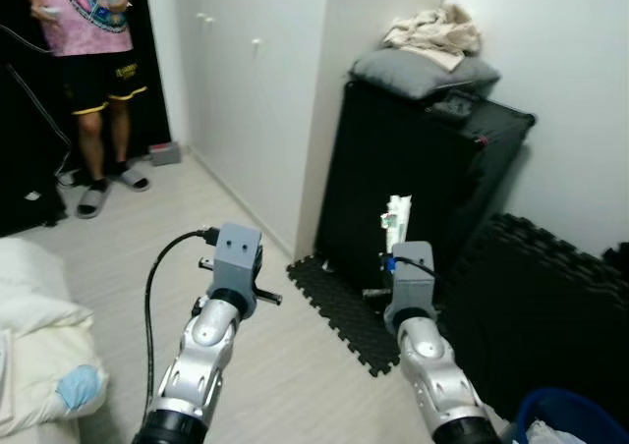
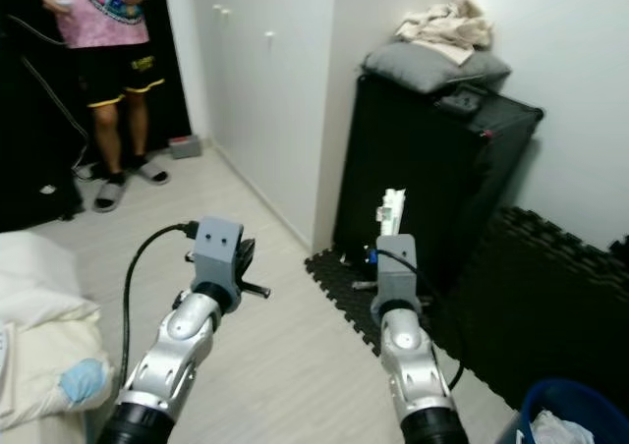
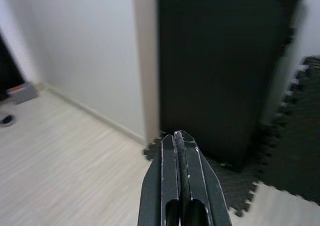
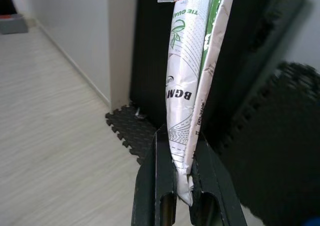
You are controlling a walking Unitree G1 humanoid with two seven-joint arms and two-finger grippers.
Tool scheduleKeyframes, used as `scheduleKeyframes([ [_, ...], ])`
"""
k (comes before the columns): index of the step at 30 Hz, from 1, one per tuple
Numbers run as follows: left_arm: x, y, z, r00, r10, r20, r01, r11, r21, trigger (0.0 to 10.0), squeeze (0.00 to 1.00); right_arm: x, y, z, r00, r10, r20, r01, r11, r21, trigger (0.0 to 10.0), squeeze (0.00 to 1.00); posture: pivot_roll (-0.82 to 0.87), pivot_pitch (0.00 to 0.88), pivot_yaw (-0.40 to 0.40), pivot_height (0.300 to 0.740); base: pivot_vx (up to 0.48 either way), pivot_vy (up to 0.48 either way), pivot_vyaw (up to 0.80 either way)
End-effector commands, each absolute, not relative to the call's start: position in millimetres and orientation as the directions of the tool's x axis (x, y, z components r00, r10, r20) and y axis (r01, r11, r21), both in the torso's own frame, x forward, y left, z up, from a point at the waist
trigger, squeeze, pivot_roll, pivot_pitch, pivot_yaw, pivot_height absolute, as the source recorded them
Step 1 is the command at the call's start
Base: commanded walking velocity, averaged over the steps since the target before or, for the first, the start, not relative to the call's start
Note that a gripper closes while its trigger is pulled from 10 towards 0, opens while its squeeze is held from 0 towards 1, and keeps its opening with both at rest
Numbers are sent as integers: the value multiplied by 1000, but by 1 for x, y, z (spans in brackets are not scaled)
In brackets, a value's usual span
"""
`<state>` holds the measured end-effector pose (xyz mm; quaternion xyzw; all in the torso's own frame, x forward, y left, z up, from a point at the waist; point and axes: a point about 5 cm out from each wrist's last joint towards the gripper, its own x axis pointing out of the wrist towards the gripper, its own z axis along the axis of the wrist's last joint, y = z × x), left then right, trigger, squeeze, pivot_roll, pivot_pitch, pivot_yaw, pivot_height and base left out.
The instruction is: Clean up the room
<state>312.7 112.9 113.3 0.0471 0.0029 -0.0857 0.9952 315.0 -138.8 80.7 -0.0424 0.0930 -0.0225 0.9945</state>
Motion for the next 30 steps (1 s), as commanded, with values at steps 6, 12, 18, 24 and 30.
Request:
scheduleKeyframes([
  [6, 313, 113, 112, 986, -169, -17, 170, 981, 97, 10000, 0, 314, -137, 74, 970, -45, -237, 40, 999, -28, 10000, 0, 8, 0, -84, 740, 0, 0, -800],
  [12, 313, 114, 109, 986, -160, -40, 163, 983, 79, 10000, 0, 314, -137, 73, 970, -49, -236, 45, 999, -22, 10000, 0, 8, 0, -81, 740, 0, 0, -800],
  [18, 316, 126, 101, 991, -82, -106, 88, 995, 53, 10000, 0, 314, -138, 72, 972, -52, -230, 47, 999, -25, 10000, 0, 7, 0, -78, 740, 0, 0, -800],
  [24, 317, 128, 97, 989, -70, -132, 78, 995, 57, 10000, 0, 315, -138, 72, 970, -48, -236, 46, 999, -17, 10000, 0, 8, 0, -77, 740, 0, 0, -800],
  [30, 316, 130, 96, 989, -69, -131, 79, 994, 76, 10000, 0, 315, -137, 71, 970, -45, -240, 38, 999, -32, 10000, 0, 9, 0, -78, 740, 0, 0, -800],
])
